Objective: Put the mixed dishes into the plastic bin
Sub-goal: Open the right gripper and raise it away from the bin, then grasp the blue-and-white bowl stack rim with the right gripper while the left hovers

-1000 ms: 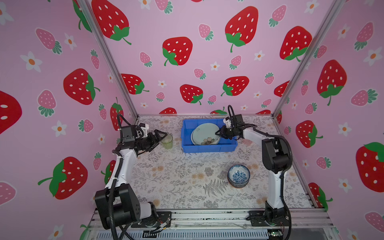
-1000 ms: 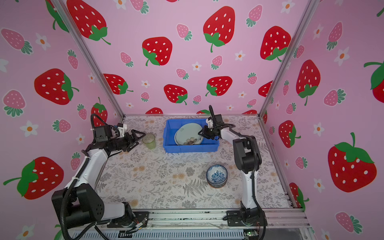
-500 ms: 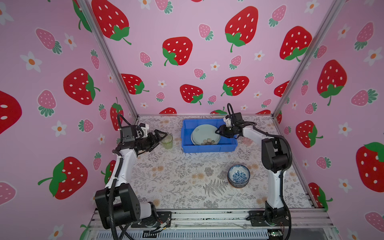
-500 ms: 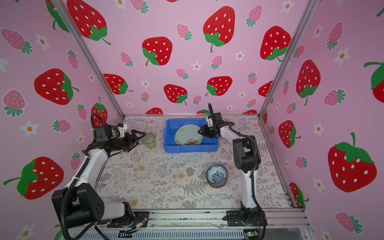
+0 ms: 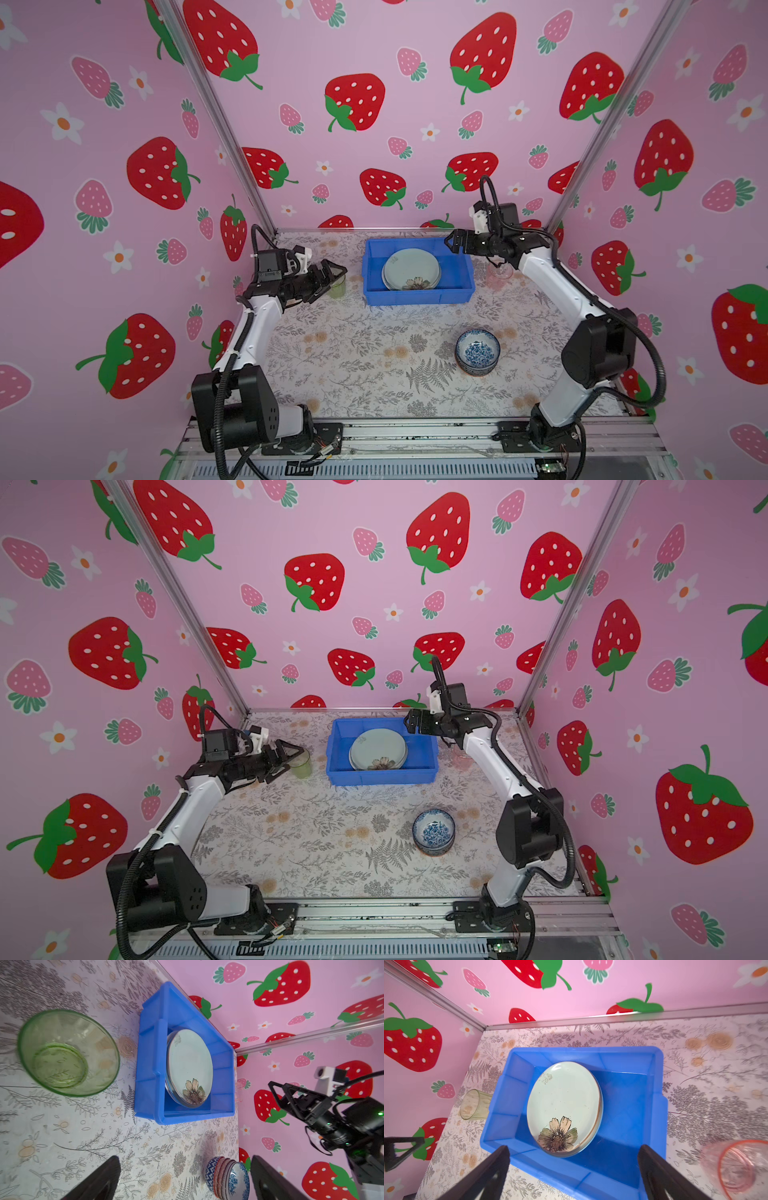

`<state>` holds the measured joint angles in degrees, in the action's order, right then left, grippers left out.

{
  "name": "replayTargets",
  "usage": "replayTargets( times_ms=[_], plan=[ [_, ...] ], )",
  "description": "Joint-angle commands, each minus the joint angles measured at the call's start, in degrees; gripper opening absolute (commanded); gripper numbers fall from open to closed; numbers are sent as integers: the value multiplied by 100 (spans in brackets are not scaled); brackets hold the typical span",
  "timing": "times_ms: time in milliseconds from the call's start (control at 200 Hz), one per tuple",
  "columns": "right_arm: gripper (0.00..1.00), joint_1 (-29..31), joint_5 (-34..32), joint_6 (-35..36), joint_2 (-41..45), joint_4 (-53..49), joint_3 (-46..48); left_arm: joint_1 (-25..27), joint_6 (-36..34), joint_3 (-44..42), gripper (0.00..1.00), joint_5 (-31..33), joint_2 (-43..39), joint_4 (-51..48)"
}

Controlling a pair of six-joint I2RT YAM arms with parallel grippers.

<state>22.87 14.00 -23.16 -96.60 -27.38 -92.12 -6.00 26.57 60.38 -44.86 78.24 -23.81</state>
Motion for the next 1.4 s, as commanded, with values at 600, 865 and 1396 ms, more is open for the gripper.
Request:
replayTargets(
  times_ms=[600,865,1396],
  plan=[
    [96,-380,-526,-103,2491,-1855,1715,3324,-1353,3129,99,2387,1509,-1883],
    [78,-178,-982,-395,3438,-3356,2169,3324,-1516,2846,99,2064,1923,-1880],
    [49,910,-1122,-1441,4125,-3873,3653,3911,-1719,2647,99,2445,2134,-2049]
  ],
)
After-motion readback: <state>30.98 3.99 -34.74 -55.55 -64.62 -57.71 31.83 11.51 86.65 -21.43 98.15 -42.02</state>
